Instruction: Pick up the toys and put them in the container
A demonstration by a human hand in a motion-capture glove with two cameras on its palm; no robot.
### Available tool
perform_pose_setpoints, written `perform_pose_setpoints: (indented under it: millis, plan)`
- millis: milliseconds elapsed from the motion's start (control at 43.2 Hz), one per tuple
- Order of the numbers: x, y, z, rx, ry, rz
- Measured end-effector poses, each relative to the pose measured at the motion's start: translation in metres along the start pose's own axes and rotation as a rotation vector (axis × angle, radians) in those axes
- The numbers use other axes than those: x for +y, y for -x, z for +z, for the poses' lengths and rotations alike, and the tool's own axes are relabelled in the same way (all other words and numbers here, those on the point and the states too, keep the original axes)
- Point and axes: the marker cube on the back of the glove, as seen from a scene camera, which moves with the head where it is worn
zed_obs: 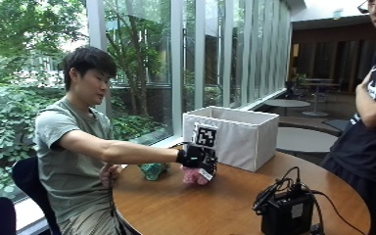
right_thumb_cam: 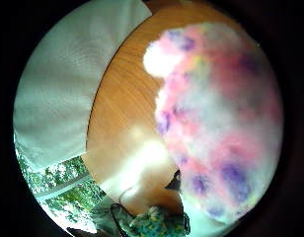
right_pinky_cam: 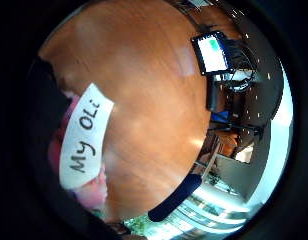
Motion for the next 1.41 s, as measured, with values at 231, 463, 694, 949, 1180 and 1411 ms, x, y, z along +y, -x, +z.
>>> perform_pose_setpoints:
  millis: [231, 463, 694, 949, 1180, 1411]
  plan:
    - [0.031, 0.010, -0.088, 0.156, 0.022, -0.265]
    - [0.074, 0.075, -0.221, 0.093, -0.145, -0.426]
    - [0.083, 0.165, -0.291, 0.102, -0.259, -0.443]
    - [0.073, 0.300, -0.292, 0.146, -0.283, -0.518]
    - [0.068, 0.342, -0.253, 0.084, -0.201, -0.589]
    - [0.071, 0.322, -0.248, 0.349, -0.049, -0.533]
